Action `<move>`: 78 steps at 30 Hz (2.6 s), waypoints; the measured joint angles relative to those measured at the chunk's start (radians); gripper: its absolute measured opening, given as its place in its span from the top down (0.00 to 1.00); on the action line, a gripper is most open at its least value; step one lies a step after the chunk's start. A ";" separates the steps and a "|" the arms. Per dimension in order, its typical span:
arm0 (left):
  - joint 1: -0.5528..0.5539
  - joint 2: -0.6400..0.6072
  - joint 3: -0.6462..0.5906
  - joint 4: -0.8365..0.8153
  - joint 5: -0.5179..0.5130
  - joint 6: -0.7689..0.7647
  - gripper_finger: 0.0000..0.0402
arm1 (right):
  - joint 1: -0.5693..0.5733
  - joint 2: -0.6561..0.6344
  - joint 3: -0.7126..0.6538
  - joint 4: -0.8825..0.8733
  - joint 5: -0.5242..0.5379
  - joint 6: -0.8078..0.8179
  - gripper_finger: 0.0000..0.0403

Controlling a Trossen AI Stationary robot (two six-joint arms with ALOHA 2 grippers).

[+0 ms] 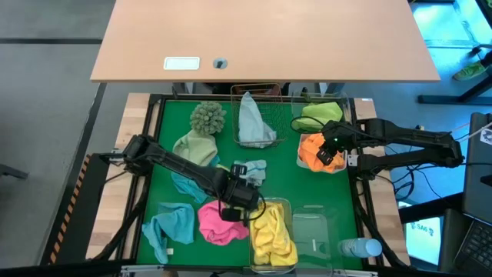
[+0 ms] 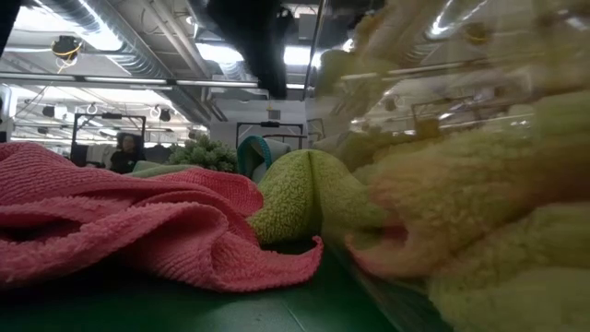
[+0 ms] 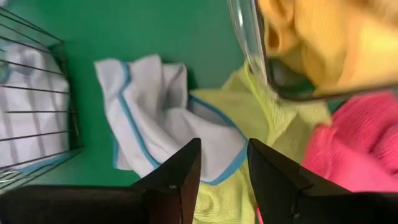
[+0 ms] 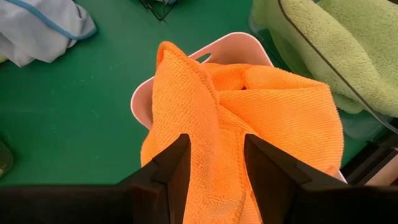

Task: Sort microfiber towel by color & place in baskets
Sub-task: Put the blue microfiber towel into the wire basket

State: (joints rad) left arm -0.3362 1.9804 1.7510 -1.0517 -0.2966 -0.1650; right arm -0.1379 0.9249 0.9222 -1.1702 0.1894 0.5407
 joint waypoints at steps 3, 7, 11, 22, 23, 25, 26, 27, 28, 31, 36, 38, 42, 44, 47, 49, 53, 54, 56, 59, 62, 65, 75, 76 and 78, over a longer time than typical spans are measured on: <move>-0.011 0.000 -0.064 0.039 -0.001 0.019 0.69 | 0.000 0.000 0.000 0.000 0.000 0.000 0.63; -0.019 0.000 -0.109 0.057 -0.037 0.021 0.69 | 0.000 0.000 0.000 0.001 0.004 0.000 0.63; -0.020 0.000 -0.140 0.072 -0.054 0.021 0.69 | 0.000 0.000 0.000 0.001 0.010 0.000 0.63; -0.011 0.000 -0.229 0.172 -0.060 0.071 0.69 | 0.000 0.000 0.000 0.002 0.010 0.000 0.63; -0.009 0.000 -0.233 0.177 -0.061 0.071 0.69 | 0.000 0.000 0.000 0.002 0.011 0.000 0.63; -0.005 0.000 -0.241 0.198 -0.067 0.071 0.69 | 0.000 0.000 0.000 0.002 0.011 0.000 0.63; -0.003 0.000 -0.246 0.210 -0.074 0.071 0.69 | 0.000 0.000 0.000 0.002 0.011 0.000 0.63; -0.001 0.000 -0.248 0.212 -0.084 0.071 0.69 | 0.000 0.000 0.000 0.002 0.011 0.000 0.63; 0.003 0.000 -0.249 0.217 -0.097 0.071 0.69 | 0.000 0.000 0.000 0.002 0.011 0.000 0.63; 0.019 0.000 -0.249 0.243 -0.127 0.066 0.69 | 0.000 0.000 0.000 0.002 0.011 0.000 0.63; 0.047 0.000 -0.249 0.255 -0.127 0.064 0.70 | 0.000 0.000 0.000 0.002 0.011 0.000 0.63; 0.056 0.000 -0.249 0.256 -0.127 0.063 0.75 | 0.000 0.000 0.000 0.002 0.011 0.000 0.63; 0.067 0.000 -0.249 0.256 -0.127 0.063 0.93 | 0.000 0.000 0.000 0.002 0.011 0.000 0.63; 0.067 0.000 -0.248 0.255 -0.126 0.062 0.98 | 0.000 0.000 0.000 0.002 0.011 0.000 0.63; 0.066 0.000 -0.216 0.227 -0.124 0.068 0.98 | 0.000 0.000 0.000 0.002 0.011 0.000 0.63; 0.066 -0.001 -0.183 0.202 -0.124 0.069 0.99 | 0.000 0.000 0.000 0.002 0.011 0.000 0.63; 0.066 -0.001 -0.086 0.115 -0.134 0.099 0.99 | 0.000 0.000 0.000 0.002 0.011 0.000 0.63; 0.067 -0.001 -0.059 0.099 -0.137 0.113 0.99 | 0.000 0.000 0.000 0.002 0.011 0.000 0.63; 0.071 -0.002 -0.004 0.059 -0.139 0.128 1.00 | 0.000 0.000 0.000 0.002 0.011 0.000 0.63; 0.085 -0.002 0.081 0.018 -0.140 0.153 1.00 | 0.000 0.000 0.000 0.002 0.011 0.000 0.63; 0.103 -0.002 0.173 -0.022 -0.155 0.182 1.00 | 0.000 0.000 0.000 0.002 0.011 0.000 0.63; 0.128 -0.002 0.261 -0.029 -0.166 0.219 1.00 | 0.000 0.000 0.000 0.002 0.011 0.000 0.63; 0.247 -0.002 0.568 -0.037 -0.188 0.287 1.00 | 0.000 0.000 0.000 0.002 0.011 0.000 0.63; 0.261 -0.002 0.599 -0.036 -0.191 0.295 1.00 | 0.000 0.000 0.000 0.002 0.011 0.000 0.63; 0.290 -0.032 0.591 0.031 -0.198 0.317 1.00 | 0.000 0.000 0.000 0.002 0.011 0.000 0.63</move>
State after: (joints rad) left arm -0.0462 1.9484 2.3424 -1.0210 -0.4950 0.1519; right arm -0.1380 0.9250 0.9222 -1.1685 0.2006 0.5407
